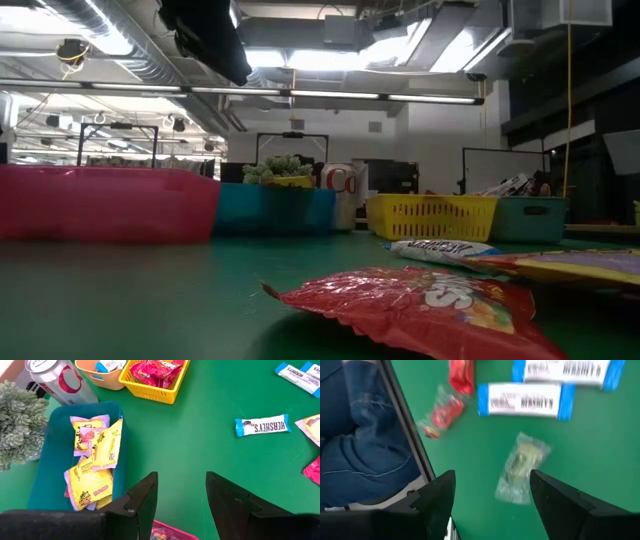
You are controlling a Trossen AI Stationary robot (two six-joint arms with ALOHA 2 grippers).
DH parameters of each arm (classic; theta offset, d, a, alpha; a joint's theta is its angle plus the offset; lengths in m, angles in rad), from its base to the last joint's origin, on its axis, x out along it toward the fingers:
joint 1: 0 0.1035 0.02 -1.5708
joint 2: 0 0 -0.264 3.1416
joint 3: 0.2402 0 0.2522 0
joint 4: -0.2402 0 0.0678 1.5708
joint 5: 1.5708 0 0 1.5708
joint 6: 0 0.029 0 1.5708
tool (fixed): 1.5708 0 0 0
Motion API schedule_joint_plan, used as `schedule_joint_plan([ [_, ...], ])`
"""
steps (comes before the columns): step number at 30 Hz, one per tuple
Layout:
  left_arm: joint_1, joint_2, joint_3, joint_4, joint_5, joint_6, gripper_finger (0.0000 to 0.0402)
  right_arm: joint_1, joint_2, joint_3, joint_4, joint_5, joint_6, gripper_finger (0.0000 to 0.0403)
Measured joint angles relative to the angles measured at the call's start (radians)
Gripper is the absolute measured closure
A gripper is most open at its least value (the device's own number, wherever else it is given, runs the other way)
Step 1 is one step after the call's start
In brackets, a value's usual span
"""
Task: Sort candy
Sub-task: Put the transparent green candy pack into the red bin
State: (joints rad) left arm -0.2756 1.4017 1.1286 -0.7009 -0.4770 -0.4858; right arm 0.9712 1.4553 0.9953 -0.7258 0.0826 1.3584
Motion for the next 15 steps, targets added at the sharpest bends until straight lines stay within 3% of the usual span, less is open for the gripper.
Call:
schedule_joint_plan([
  [6, 0.000, 0.000, 0.000, 0.002, 0.000, 0.000, 0.0247, 0.087, 0.039, -0.048, 0.019, -0.001, 0.125, 0.0149],
  [15, 0.000, 0.000, 0.000, 0.006, 0.000, 0.000, 0.0247, 0.109, 0.169, -0.051, 0.026, -0.003, 0.131, 0.0149],
])
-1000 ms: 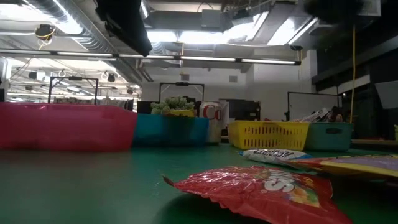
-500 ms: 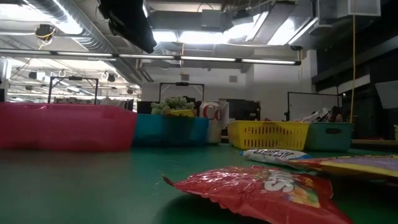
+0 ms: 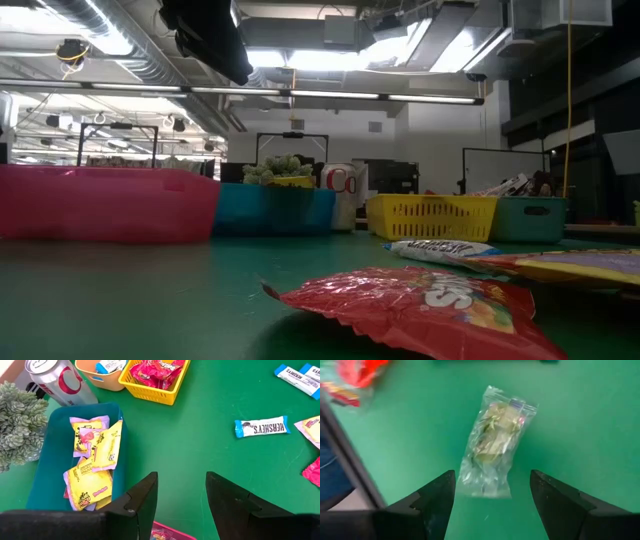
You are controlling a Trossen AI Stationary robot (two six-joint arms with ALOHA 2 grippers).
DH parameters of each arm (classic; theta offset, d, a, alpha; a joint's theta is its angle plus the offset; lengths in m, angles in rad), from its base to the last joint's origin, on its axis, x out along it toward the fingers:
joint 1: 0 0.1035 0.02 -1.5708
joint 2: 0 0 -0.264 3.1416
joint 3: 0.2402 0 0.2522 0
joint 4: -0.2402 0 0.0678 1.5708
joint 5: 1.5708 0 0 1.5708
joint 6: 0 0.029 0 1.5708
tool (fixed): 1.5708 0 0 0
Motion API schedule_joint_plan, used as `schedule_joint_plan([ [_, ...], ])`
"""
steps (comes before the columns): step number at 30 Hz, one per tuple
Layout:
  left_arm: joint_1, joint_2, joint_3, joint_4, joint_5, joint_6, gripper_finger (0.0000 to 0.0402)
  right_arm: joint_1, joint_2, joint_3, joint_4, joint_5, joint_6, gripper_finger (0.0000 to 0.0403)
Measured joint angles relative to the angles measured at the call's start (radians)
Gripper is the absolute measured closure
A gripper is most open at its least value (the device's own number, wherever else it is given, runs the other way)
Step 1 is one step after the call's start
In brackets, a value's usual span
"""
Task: Sort candy
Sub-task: Put the transparent green candy pack into the red bin
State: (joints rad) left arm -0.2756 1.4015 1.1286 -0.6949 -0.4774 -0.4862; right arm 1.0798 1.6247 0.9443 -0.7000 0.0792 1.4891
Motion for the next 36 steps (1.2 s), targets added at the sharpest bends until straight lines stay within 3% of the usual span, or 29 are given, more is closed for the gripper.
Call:
schedule_joint_plan([
  [7, 0.000, 0.000, 0.000, 0.000, 0.000, 0.000, 0.0247, 0.000, 0.067, 0.000, 0.013, -0.020, 0.002, 0.0150],
  [11, 0.000, 0.000, 0.000, 0.000, 0.000, 0.000, 0.0247, 0.000, 0.078, 0.002, 0.020, -0.022, 0.002, 0.0174],
  [27, 0.000, 0.000, 0.000, 0.001, 0.000, 0.000, 0.0247, 0.000, 0.080, 0.004, 0.031, -0.002, 0.002, 0.0388],
  [32, 0.000, 0.000, 0.000, 0.001, 0.000, 0.000, 0.0247, -0.016, 0.083, 0.033, 0.032, 0.030, -0.006, 0.0388],
  [36, 0.000, 0.000, 0.000, 0.001, 0.000, 0.000, 0.0247, -0.071, 0.072, 0.062, 0.023, 0.042, -0.109, 0.0395],
])
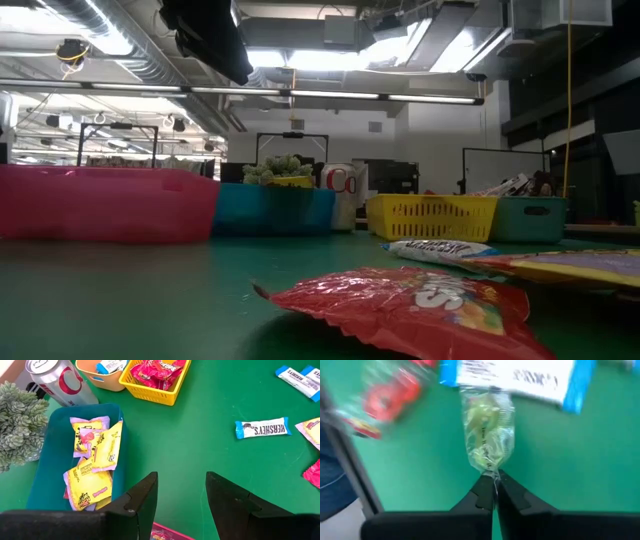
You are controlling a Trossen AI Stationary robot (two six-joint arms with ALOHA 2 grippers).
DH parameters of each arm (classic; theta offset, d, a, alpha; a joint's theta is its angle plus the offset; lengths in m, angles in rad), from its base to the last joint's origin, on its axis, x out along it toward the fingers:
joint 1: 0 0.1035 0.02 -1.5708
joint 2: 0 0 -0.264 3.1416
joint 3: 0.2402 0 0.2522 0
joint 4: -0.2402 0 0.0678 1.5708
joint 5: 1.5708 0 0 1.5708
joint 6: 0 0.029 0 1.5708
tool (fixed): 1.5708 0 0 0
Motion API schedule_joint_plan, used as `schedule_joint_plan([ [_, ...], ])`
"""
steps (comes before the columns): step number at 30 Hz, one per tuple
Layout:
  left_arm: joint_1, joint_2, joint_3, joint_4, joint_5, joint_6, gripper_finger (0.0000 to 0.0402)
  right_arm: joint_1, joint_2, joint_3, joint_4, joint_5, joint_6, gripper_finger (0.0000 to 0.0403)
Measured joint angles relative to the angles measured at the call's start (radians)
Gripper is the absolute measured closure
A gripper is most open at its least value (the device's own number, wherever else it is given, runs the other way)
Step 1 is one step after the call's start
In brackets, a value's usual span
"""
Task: Sort candy
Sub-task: Put the transparent green candy pack into the red bin
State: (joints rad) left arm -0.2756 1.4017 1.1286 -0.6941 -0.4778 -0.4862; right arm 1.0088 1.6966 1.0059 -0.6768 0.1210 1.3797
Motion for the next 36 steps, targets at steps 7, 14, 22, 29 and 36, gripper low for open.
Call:
schedule_joint_plan([
  [7, 0.000, 0.000, 0.000, 0.000, 0.000, 0.000, 0.0247, -0.201, -0.033, 0.049, -0.032, 0.077, -0.459, 0.0395],
  [14, -0.003, 0.000, 0.000, 0.000, 0.000, 0.000, 0.0247, -0.494, -0.035, 0.091, 0.020, 0.098, -0.965, 0.0398],
  [22, -0.028, 0.000, 0.000, 0.000, 0.000, 0.000, 0.0247, -0.739, -0.031, 0.105, 0.301, -0.032, -1.322, 0.0400],
  [29, -0.073, -0.001, 0.000, 0.001, 0.022, 0.000, 0.0247, -0.845, 0.014, 0.105, 0.657, -0.088, -1.441, 0.0401],
  [36, -0.122, -0.001, 0.000, 0.014, 0.122, -0.001, 0.0247, -0.912, 0.147, 0.105, 0.979, -0.088, -1.440, 0.0400],
])
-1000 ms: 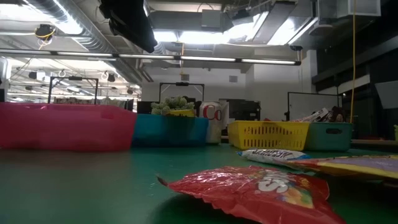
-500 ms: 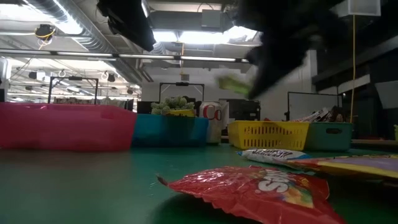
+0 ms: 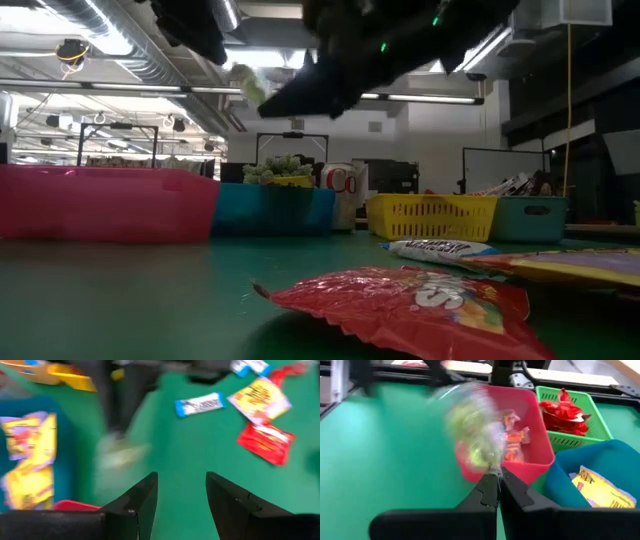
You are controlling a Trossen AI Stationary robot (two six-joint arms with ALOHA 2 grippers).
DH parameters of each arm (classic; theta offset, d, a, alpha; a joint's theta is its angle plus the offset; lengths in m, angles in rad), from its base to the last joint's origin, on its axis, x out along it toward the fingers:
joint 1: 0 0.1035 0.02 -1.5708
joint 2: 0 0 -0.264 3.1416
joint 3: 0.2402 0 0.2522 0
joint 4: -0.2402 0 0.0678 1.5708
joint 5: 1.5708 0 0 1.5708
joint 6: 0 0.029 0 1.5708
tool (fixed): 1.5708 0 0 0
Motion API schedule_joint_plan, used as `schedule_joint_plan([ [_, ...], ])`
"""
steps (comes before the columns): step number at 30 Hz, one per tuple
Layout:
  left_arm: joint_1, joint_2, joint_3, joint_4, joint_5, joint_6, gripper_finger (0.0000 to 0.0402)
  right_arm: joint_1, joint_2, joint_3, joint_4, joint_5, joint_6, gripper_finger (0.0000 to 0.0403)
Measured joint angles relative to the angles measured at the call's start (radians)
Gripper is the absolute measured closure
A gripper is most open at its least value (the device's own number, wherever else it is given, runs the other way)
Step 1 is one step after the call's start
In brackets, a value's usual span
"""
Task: Sort candy
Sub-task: Put the transparent green candy pack into the red bin
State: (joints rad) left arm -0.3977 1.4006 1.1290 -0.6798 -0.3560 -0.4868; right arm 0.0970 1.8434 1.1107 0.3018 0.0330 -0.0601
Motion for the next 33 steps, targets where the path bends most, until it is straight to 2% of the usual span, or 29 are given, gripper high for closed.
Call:
schedule_joint_plan([
  [4, -0.027, 0.000, 0.000, 0.013, 0.072, -0.003, 0.0247, -0.024, 0.081, 0.031, 0.078, -0.002, 0.001, 0.0400],
  [8, -0.051, -0.001, 0.000, 0.060, 0.111, -0.001, 0.0247, -0.035, 0.178, 0.117, 0.131, -0.036, 0.002, 0.0400],
  [17, -0.091, -0.001, 0.001, 0.108, 0.115, -0.001, 0.0247, -0.032, 0.384, 0.367, 0.120, -0.054, 0.002, 0.0400],
  [21, -0.099, -0.001, 0.001, 0.114, 0.108, -0.001, 0.0247, -0.032, 0.403, 0.414, 0.071, -0.053, 0.002, 0.0400],
  [30, -0.101, -0.001, 0.001, 0.115, 0.103, -0.001, 0.0247, -0.032, 0.403, 0.418, 0.060, -0.052, 0.002, 0.0400],
  [33, -0.101, -0.001, 0.001, 0.115, 0.103, -0.001, 0.0247, -0.032, 0.403, 0.418, 0.053, -0.052, 0.002, 0.0385],
])
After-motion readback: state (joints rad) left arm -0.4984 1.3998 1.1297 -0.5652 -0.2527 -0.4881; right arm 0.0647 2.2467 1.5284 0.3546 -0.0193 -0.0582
